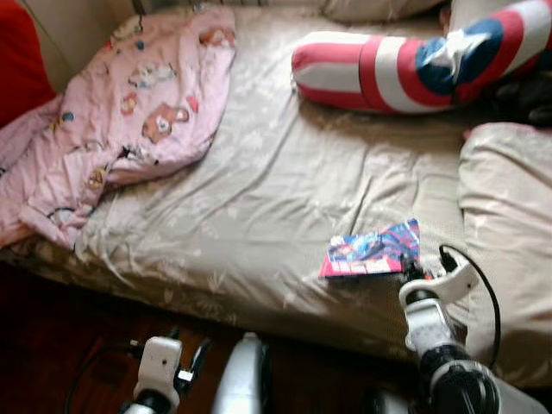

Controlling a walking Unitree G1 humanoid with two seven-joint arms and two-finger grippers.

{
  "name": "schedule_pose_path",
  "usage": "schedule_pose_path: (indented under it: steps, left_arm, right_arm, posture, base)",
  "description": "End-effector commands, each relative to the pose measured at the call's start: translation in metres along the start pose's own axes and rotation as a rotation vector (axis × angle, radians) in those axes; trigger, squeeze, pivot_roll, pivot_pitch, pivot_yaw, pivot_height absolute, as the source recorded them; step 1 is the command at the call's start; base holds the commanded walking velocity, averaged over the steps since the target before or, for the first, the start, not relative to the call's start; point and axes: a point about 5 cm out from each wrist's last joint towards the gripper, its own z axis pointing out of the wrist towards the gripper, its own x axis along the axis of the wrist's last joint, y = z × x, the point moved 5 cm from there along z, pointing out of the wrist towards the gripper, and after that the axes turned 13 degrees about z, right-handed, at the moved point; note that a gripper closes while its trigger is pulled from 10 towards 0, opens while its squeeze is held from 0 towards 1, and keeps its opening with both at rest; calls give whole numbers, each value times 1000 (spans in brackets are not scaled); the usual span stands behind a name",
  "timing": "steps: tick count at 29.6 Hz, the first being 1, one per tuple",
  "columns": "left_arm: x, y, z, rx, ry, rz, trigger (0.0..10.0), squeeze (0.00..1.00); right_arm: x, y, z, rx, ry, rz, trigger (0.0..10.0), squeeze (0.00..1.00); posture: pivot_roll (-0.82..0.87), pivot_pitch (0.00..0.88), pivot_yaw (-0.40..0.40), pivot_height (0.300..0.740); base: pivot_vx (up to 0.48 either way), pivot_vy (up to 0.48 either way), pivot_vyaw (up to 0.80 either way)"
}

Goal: Clean up the room

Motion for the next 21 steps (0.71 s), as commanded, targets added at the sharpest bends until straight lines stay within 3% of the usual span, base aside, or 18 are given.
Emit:
schedule_pose_path:
  steps: [1,9,16,17,20,21]
  left_arm:
    - [-7,3,-9,-29,-37,16,10000,0]
    - [-6,17,-12,-68,-57,12,10000,0]
    - [-2,19,-11,-70,-65,7,10000,0]
    - [-1,19,-12,-69,-65,8,10000,0]
    - [0,19,-13,-66,-66,13,10000,0]
    - [2,18,-14,-63,-67,17,10000,0]
  right_arm:
    - [-11,19,-6,-74,-46,-52,10000,0]
    - [-9,38,-11,-157,-62,-132,10000,0]
    - [-11,47,-14,-191,-64,-150,10000,0]
    - [-11,50,-16,-206,-54,-136,10000,0]
    - [-6,58,-19,-240,9,32,10000,0]
    - [-5,59,-19,-249,40,142,10000,0]
  posture:
    - [313,330,124,652]
    - [305,351,122,652]
    - [303,352,114,652]
    - [306,351,114,652]
    - [311,351,113,652]
    - [314,351,113,652]
  base:
    - [0,0,0]
    - [0,0,0]
    - [0,0,0]
    - [0,0,0]
    - [0,0,0]
    - [0,0,0]
